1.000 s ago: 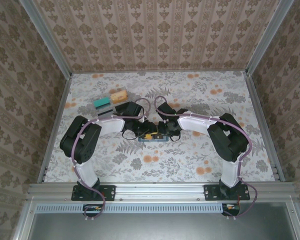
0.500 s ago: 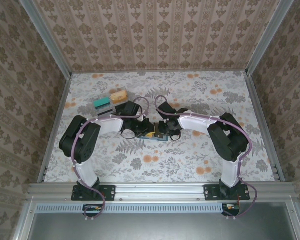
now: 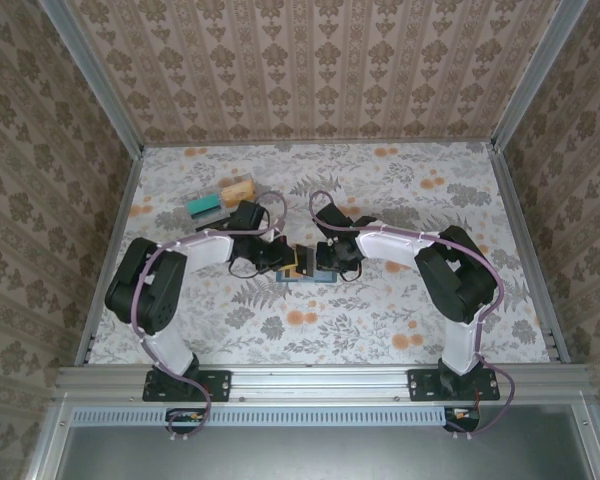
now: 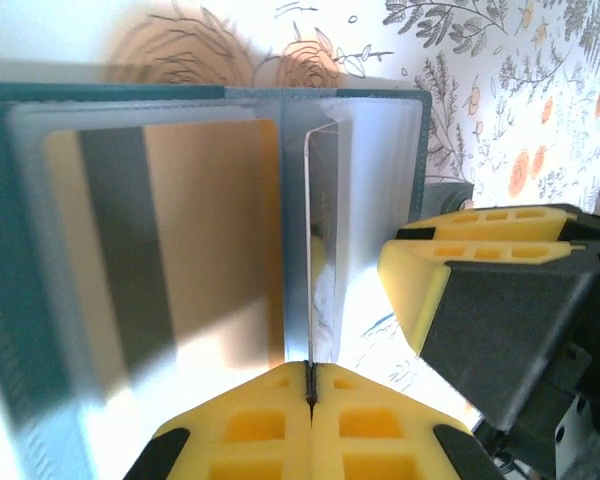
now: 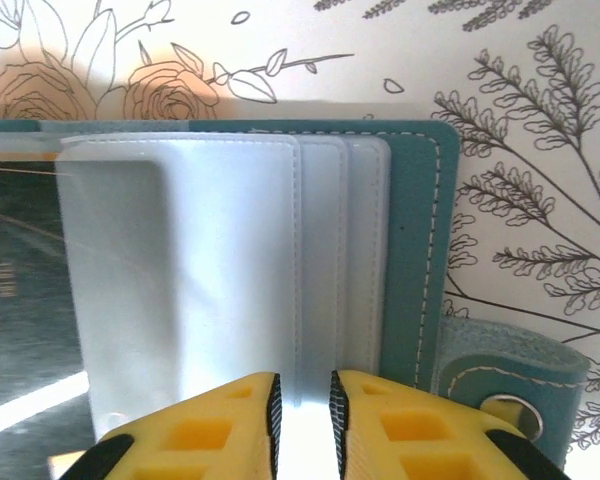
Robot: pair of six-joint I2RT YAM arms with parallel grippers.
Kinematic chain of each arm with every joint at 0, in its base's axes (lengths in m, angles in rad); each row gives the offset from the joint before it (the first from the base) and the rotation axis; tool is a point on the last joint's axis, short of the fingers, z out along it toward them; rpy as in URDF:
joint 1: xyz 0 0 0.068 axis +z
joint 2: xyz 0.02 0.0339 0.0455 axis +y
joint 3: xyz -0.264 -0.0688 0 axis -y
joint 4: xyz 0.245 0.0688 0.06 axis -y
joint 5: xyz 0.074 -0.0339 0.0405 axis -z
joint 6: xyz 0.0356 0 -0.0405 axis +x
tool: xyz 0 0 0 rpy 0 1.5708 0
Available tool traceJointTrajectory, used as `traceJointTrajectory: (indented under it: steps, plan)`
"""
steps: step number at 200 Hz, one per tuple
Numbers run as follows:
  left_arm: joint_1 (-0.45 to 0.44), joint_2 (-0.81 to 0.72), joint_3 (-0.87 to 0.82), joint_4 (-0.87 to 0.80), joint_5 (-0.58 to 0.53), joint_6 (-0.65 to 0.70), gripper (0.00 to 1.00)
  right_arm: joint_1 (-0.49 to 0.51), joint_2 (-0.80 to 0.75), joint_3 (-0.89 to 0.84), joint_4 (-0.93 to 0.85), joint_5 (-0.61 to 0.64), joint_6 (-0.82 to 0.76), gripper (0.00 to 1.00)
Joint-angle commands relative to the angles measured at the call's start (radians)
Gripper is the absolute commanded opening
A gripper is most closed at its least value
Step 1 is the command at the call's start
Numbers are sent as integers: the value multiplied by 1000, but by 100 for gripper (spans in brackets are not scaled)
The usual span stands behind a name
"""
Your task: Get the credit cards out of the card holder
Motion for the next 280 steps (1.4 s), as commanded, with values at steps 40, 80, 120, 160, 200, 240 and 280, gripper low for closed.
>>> traceJointTrajectory:
  steps: [40, 80, 120, 160, 200, 240, 280]
  plan:
    - [109, -181, 43, -241, -46, 182, 0, -12, -78, 24, -12, -109, -61, 38]
    - [125, -296, 51, -226, -45, 152, 0, -60, -202, -40, 111, -234, -18, 51]
    - [116, -363, 21, -95, 59, 71, 0, -129, -312, -142, 303, -385, 66, 62]
    - [80, -373, 19, 54, 186, -9, 0, -170, -380, -216, 515, -545, 160, 70]
    - [49, -368, 42, 173, 276, -90, 0, -190, -404, -240, 710, -667, 271, 71]
    - [49, -365, 23, 262, 311, -143, 0, -198, -395, -231, 827, -714, 330, 58]
    - [67, -368, -9, 300, 324, -170, 0, -218, -394, -262, 910, -723, 379, 38]
